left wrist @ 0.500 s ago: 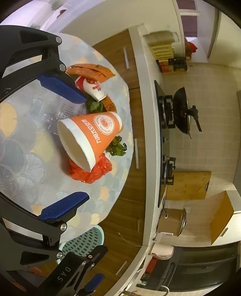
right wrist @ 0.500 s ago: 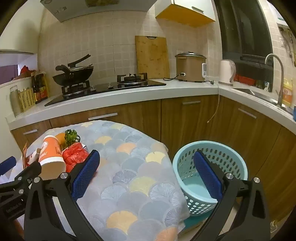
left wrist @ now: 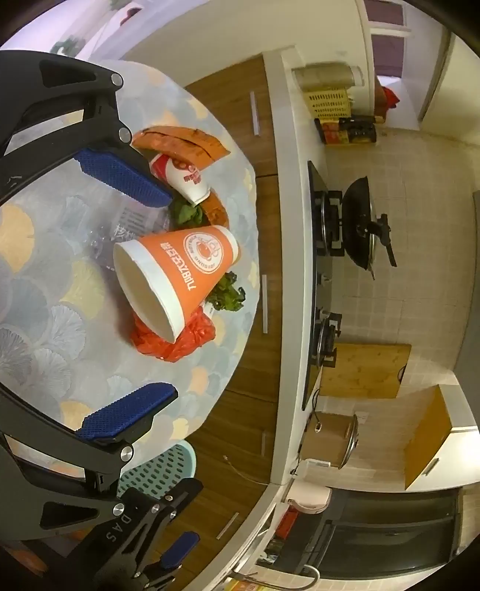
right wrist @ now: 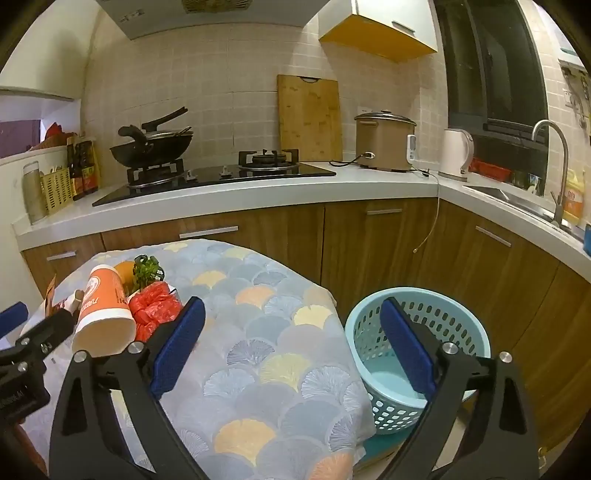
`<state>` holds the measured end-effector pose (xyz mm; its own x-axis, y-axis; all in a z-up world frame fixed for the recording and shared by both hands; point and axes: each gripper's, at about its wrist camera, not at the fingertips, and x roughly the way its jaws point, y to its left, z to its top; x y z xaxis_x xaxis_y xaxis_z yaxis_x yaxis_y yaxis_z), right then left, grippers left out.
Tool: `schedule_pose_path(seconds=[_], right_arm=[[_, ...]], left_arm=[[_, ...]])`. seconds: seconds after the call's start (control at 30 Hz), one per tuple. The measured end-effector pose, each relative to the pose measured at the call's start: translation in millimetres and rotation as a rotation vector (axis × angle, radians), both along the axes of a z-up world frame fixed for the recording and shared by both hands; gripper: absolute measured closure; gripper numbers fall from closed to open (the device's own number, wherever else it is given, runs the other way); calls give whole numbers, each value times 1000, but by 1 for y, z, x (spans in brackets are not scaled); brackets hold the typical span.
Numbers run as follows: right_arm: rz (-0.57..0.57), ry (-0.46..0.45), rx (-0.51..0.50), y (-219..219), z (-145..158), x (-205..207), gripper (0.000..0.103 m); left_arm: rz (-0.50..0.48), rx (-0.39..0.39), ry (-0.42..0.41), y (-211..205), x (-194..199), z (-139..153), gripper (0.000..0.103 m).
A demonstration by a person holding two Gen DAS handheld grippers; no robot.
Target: Collect trash
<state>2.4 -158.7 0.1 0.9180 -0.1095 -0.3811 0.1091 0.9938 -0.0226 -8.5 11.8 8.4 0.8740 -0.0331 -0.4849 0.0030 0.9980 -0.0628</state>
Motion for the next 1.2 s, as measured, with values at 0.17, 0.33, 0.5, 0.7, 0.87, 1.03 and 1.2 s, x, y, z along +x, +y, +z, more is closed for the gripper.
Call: schedule_pose_path(seconds=[0.17,0.33,0.5,0.7,0.87,1.03,1.2], right_arm=[[9,1,4,-1,1,1,13],[9,1,5,-1,-1,2,13],[17,4,1,0,-1,4,19],[24,5,3,2,-1,5,20],[33,9,5,2,-2,4,21],[40,14,7,4,-3,6,24],[39,14,7,4,-3,6,25]], left_arm=[[0,-2,-2,1,1,0,10],[-2,-2,-3,0,0,0,10],[-1,-11,-4,3,0,0,10],[5,-21,-4,6,1,0,10],[4,-27,-4,5,2,-1,10],[1,-24,-4,8,2,0,10],[3,-29,-4,9,1,0,10]])
